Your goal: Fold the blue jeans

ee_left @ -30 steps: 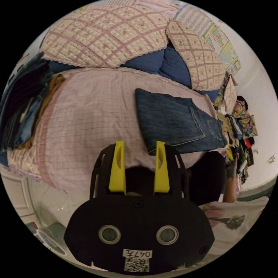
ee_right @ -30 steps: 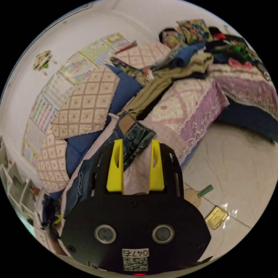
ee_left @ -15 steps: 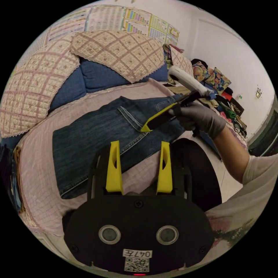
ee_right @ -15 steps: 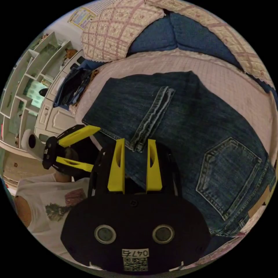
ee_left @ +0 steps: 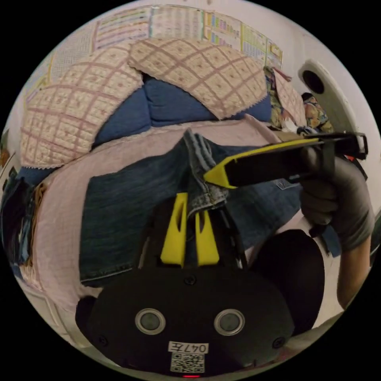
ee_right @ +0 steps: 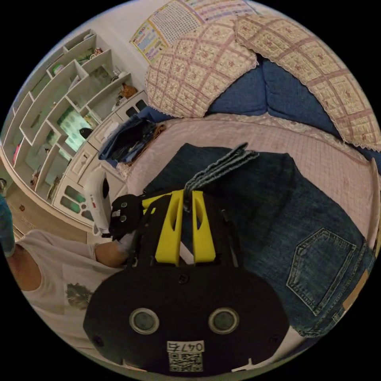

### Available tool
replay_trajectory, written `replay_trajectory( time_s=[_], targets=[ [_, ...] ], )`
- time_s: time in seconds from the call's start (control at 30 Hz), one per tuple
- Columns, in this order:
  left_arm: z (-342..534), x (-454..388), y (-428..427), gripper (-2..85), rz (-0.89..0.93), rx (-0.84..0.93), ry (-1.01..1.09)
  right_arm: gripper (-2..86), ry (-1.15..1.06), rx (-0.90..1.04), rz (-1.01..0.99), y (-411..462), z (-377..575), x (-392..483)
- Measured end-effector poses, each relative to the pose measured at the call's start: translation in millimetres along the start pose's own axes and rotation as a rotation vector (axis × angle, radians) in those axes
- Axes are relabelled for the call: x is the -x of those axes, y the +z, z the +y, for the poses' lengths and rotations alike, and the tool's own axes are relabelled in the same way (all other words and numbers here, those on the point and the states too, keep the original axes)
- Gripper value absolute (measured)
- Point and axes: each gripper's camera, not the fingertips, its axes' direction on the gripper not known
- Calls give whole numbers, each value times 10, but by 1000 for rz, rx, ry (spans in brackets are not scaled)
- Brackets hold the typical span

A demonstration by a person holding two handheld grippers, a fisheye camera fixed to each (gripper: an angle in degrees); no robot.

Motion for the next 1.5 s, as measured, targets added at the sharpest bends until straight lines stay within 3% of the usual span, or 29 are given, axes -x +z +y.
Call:
replay_trajectory(
  time_s=[0.13, 0.3, 0.47, 0.6, 0.67, 0.87, 1.07, 1.23, 1.4, 1.5],
  targets=[
    [341, 1483, -824, -5, 110, -125, -207, 11, -74, -276, 81, -101, 81, 425],
    [1459, 4091, -2200, -7, 93, -312, -449, -2, -274, -322, 156, 229, 40, 974],
    [2762, 5987, -2798, 3, -106, -206, -746, -4, -283, -378, 334, 773, -128, 1403],
    [3752, 7020, -2673, 41, 51, -138, -901, -5, -311, -314, 306, 1075, -235, 1528],
    [4022, 7246, -2712, 61, 46, -131, -938, 1, -325, -275, 287, 1246, -319, 1625],
    [4654, 7276, -3474, 74, -144, -193, -954, 23, -356, -258, 330, 1606, -447, 1963],
    [4874, 6399, -3954, 63, -94, -268, -762, 27, -385, -476, 376, 1721, -409, 2306],
    [4418, 5751, -4119, 45, -230, -244, -558, 13, -339, -480, 345, 1948, -457, 2418],
    [3976, 5183, -3920, 2, -177, -194, -535, -10, -412, -315, 183, 2455, -660, 2657],
    [3854, 4650, -3796, -7, -298, -181, -506, -5, -487, -71, 73, 3068, -1050, 3035]
  ],
)
